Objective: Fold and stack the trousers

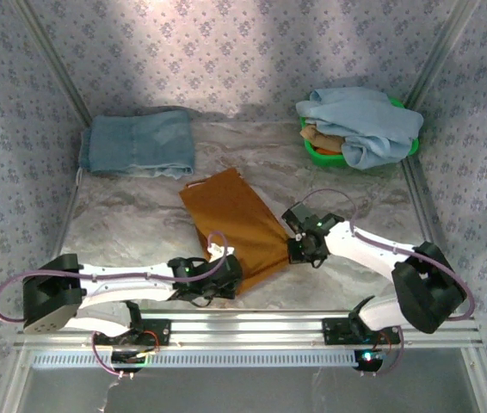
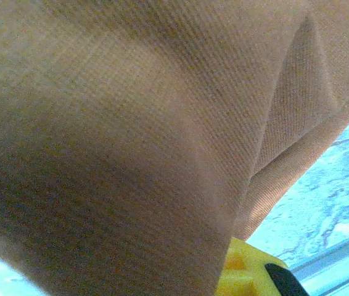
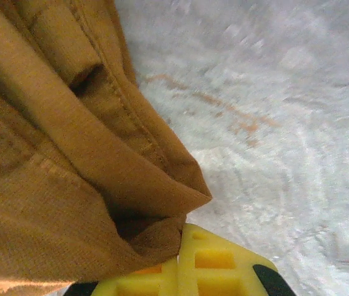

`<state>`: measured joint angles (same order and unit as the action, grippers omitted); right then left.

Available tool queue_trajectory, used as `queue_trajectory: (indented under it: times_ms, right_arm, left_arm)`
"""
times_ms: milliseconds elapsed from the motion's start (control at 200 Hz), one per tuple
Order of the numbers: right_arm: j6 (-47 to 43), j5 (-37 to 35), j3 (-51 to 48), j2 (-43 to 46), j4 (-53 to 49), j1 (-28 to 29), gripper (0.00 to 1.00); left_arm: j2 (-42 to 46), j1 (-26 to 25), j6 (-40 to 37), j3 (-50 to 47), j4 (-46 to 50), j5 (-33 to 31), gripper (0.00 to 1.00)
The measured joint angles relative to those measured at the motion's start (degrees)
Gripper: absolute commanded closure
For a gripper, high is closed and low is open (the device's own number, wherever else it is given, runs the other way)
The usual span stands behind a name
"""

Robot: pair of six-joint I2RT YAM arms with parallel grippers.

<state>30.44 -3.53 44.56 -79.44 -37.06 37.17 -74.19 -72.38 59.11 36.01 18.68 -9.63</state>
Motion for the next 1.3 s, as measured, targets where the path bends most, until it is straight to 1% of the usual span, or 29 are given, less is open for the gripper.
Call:
queue_trajectory:
  times_ms: [195,325,480,630,690,745,785,814,849,949,1034,1104,1159,1184,1224,1284,1304]
  right_arm:
    - [-0.02,-2.03,3.87,-4.9,-1.95,-2.82,1.0]
    - [-0.46,-3.02,6.14,-8.04,-2.95,-3.26,1.0]
    - [-1.36,-4.46,8.31,-11.15,-4.13,-3.72,1.0]
    - [-1.97,-4.02,8.66,-11.23,-4.24,-5.27,0.88]
    - [-2.25,-3.96,9.2,-11.19,-4.68,-5.81,0.85]
    - [-2.4,-5.84,9.6,-10.86,-4.72,-6.47,0.8]
    - [-2.49,-6.75,9.92,-10.25,-4.76,-7.26,0.79]
    - [-2.58,-7.45,10.16,-9.68,-4.9,-7.76,0.76]
    - [-2.49,-8.2,10.54,-8.74,-5.11,-8.13,0.74]
    - [-2.6,-9.35,12.02,-6.16,-6.34,-8.09,0.73]
    - [-2.38,-9.66,13.05,-3.98,-7.13,-7.23,0.72]
    - [-1.73,-9.27,13.53,-2.14,-7.58,-5.31,0.72]
    - [-0.68,-8.44,13.92,-1.22,-7.56,-2.73,0.73]
    - [-0.15,-8.11,14.12,-0.94,-7.43,-1.49,0.74]
    - [0.9,-7.34,14.29,-0.83,-6.88,0.7,0.76]
    - [2.91,-6.1,14.32,-1.01,-5.51,3.72,0.79]
    - [3.65,-5.64,14.32,-1.22,-4.96,4.68,0.8]
  left_arm:
    - [-1.6,-0.28,0.57,-0.28,-4.9,0.9,1.0]
    - [-3.8,-1.16,1.51,-0.61,-7.06,0.79,1.0]
    - [-3.1,-1.9,2.99,-1.77,-8.94,-0.02,1.0]
    - [-0.24,-1.95,3.87,-3.39,-10.01,-0.26,1.0]
    - [0.07,-1.95,3.82,-3.43,-9.88,-0.22,0.78]
    - [0.04,-2.01,3.41,-3.39,-8.15,0.46,0.64]
    - [-0.13,-2.27,2.73,-3.58,-6.16,1.42,0.47]
    - [-0.44,-2.49,2.75,-3.61,-4.79,1.86,0.44]
    - [-0.83,-2.71,2.34,-3.58,-3.63,2.69,0.42]
    - [-1.09,-2.75,0.94,-3.45,-1.86,3.89,0.23]
    - [-0.22,-2.75,0.33,-2.36,0.48,4.48,0.18]
    - [2.67,-2.56,-0.79,-1.4,5.49,4.11,0.17]
    - [6.97,-1.11,-2.03,-0.09,10.25,3.78,0.2]
    - [9.25,0.37,-2.84,0.7,12.2,3.91,0.21]
    - [13.11,4.59,-4.57,2.19,14.71,4.04,0.23]
    - [18.23,13.51,-7.43,4.81,16.92,5.01,0.25]
    - [19.65,17.59,-8.55,5.9,17.53,5.51,0.25]
